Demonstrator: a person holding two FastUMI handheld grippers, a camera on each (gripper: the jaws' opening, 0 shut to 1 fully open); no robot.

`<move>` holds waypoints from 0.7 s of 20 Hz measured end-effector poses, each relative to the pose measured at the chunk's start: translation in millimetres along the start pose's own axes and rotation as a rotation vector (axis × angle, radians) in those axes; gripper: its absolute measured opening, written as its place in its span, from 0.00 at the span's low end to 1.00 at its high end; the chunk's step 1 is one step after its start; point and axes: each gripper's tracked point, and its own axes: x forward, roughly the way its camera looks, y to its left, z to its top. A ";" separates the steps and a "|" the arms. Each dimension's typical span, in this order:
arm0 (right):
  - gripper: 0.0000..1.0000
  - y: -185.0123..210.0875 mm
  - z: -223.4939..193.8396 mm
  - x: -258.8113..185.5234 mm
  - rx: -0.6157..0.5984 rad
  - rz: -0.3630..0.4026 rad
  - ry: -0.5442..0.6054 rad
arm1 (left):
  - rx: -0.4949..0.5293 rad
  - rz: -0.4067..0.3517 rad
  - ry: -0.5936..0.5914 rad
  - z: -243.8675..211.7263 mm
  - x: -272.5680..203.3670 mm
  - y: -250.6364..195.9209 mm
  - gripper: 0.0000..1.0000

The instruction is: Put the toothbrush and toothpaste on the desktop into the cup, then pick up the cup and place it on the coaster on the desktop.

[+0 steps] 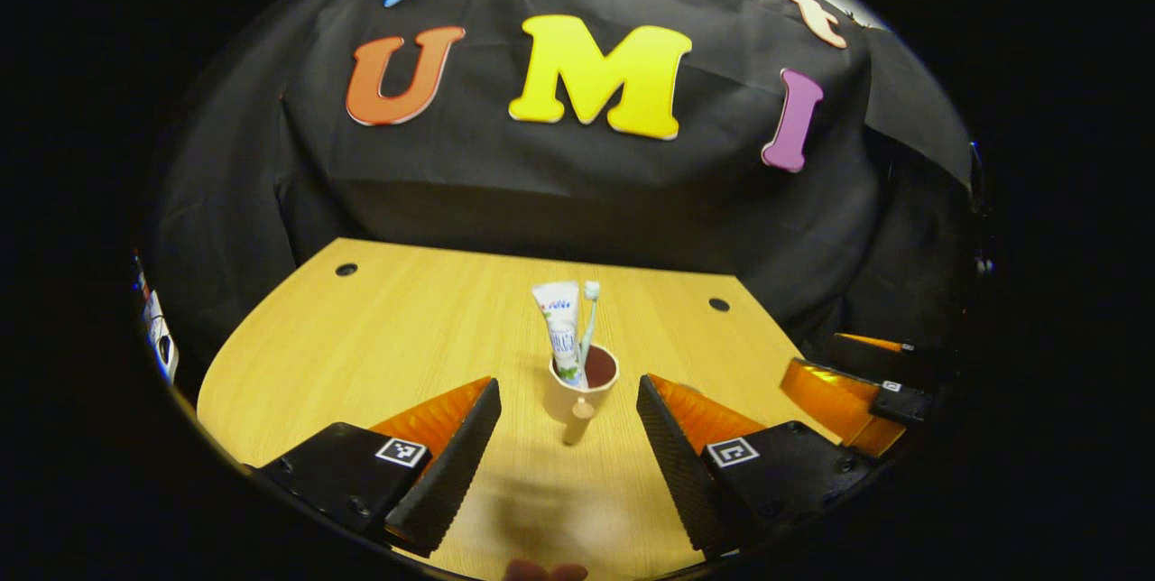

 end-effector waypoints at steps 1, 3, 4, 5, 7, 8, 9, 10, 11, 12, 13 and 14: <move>0.93 -12.1 -9.1 -7.5 -0.002 -0.024 0.012 | -0.004 0.005 0.092 -15.1 4.6 -3.6 0.97; 0.96 -29.6 -19.3 -22.0 0.018 -0.056 0.038 | -0.011 -0.019 0.183 -22.4 19.9 -10.4 0.97; 0.96 -37.0 -22.0 -28.4 0.036 -0.067 0.043 | 0.004 -0.016 0.221 -23.5 26.1 -10.7 0.98; 0.96 -46.0 -21.4 -33.5 0.045 -0.088 0.040 | 0.031 -0.015 0.248 -22.3 36.8 -10.0 0.98; 0.96 -63.8 -14.4 -40.8 0.031 -0.131 0.019 | 0.058 -0.018 0.331 -28.9 59.3 -11.8 0.98; 0.96 -69.8 -9.6 -44.7 0.024 -0.140 0.004 | 0.045 -0.019 0.383 -35.7 68.7 -12.6 1.00; 0.96 -74.6 -6.4 -48.2 0.018 -0.150 -0.005 | 0.033 -0.019 0.433 -42.3 78.4 -10.8 0.97; 0.96 -78.6 -3.2 -50.9 0.014 -0.155 -0.010 | 0.021 -0.012 0.479 -47.9 85.9 -9.7 0.98; 0.93 -81.9 -2.5 -52.3 0.014 -0.158 -0.012 | 0.015 -0.012 0.513 -51.9 93.0 -9.1 0.98; 0.96 -85.7 -2.3 -54.7 0.019 -0.164 -0.011 | 0.019 -0.005 0.542 -53.7 95.4 -8.0 0.98; 0.96 -88.9 -3.2 -53.5 0.026 -0.170 -0.007 | 0.025 -0.002 0.568 -58.7 108.2 -5.5 0.98; 0.96 -92.9 -6.0 -54.7 0.034 -0.175 0.000 | 0.035 0.012 0.592 -62.2 116.2 -1.9 0.97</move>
